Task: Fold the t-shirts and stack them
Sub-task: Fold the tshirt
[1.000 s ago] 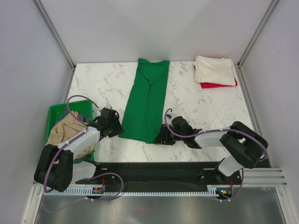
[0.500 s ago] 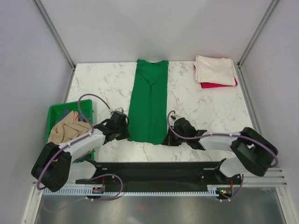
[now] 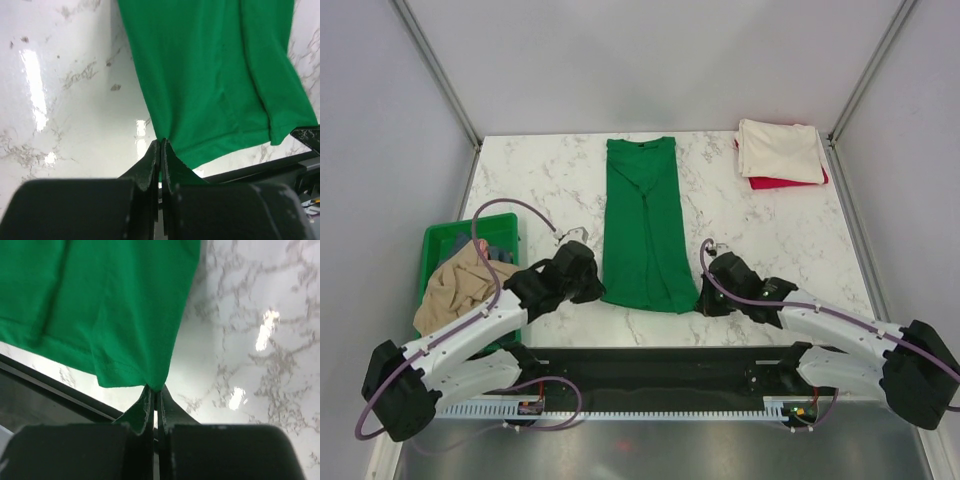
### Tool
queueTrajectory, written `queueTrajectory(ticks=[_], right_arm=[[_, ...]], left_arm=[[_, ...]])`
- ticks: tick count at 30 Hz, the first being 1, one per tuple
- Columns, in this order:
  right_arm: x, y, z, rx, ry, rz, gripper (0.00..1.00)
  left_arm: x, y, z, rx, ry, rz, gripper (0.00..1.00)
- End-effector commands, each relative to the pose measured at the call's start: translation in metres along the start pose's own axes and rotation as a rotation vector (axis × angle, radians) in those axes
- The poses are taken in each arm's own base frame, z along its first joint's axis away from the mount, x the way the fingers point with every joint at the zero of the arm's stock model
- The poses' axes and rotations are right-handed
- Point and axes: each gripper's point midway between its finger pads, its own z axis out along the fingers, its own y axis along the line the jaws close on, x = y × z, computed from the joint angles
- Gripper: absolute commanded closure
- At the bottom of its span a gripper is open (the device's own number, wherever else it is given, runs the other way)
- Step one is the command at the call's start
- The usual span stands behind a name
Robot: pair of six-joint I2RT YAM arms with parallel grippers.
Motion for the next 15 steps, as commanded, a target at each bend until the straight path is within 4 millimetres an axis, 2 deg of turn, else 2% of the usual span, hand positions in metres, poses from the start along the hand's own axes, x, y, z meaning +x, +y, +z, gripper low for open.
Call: queueTrajectory(ticks=[1,2,3,4,5,6,8,9,10,11,12,13,14,15], right_arm=[[-0.051,0.020,-0.012,0.015,-0.104,-0.053,1.00],[-0.057,0.022,-0.007,0.022,-0.095,-0.060,1.00],[-0.075,0.038,-0.012,-0.011,-0.123,-0.074,1.00],[-0.084,0.043,-0.011,-0.017,-0.132,-0.078,1.00],[-0.090,0.047,-0.007,-0.016,-0.129,-0.082,1.00],[-0.107,0.058,-0.012,-0.038,-0.158,-0.083,1.00],[-0.124,0.060,-0.008,-0.035,-0.169,-0.085,1.00],[-0.144,0.065,-0.013,-0.049,-0.201,-0.073,1.00],[-0.148,0.065,-0.005,-0.055,-0.182,-0.079,1.00],[-0.163,0.071,-0.008,-0.073,-0.204,-0.079,1.00],[-0.171,0.071,-0.006,-0.077,-0.203,-0.077,1.00],[-0.177,0.066,0.002,-0.072,-0.186,-0.068,1.00],[-0.192,0.072,0.000,-0.085,-0.208,-0.083,1.00],[-0.201,0.070,0.002,-0.081,-0.214,-0.078,1.00]], left_arm=[[-0.047,-0.014,-0.014,-0.043,-0.112,0.003,0.98],[-0.051,-0.016,-0.009,-0.056,-0.102,0.013,0.98],[-0.057,-0.019,-0.008,-0.057,-0.105,0.008,0.98],[-0.070,-0.031,-0.011,-0.038,-0.123,0.007,0.98],[-0.073,-0.033,-0.005,-0.049,-0.114,0.018,0.98],[-0.079,-0.035,-0.002,-0.053,-0.115,0.016,0.98],[-0.099,-0.046,-0.002,-0.035,-0.138,0.020,0.98],[-0.111,-0.049,0.003,-0.033,-0.137,0.006,0.98],[-0.119,-0.049,0.005,-0.032,-0.142,0.012,0.98],[-0.128,-0.045,0.010,-0.036,-0.137,-0.003,0.98],[-0.134,-0.043,0.019,-0.045,-0.125,-0.009,0.98],[-0.148,-0.045,0.021,-0.038,-0.135,-0.005,0.98],[-0.160,-0.038,0.025,-0.048,-0.142,-0.025,0.98],[-0.170,-0.040,0.035,-0.043,-0.127,-0.028,0.98]])
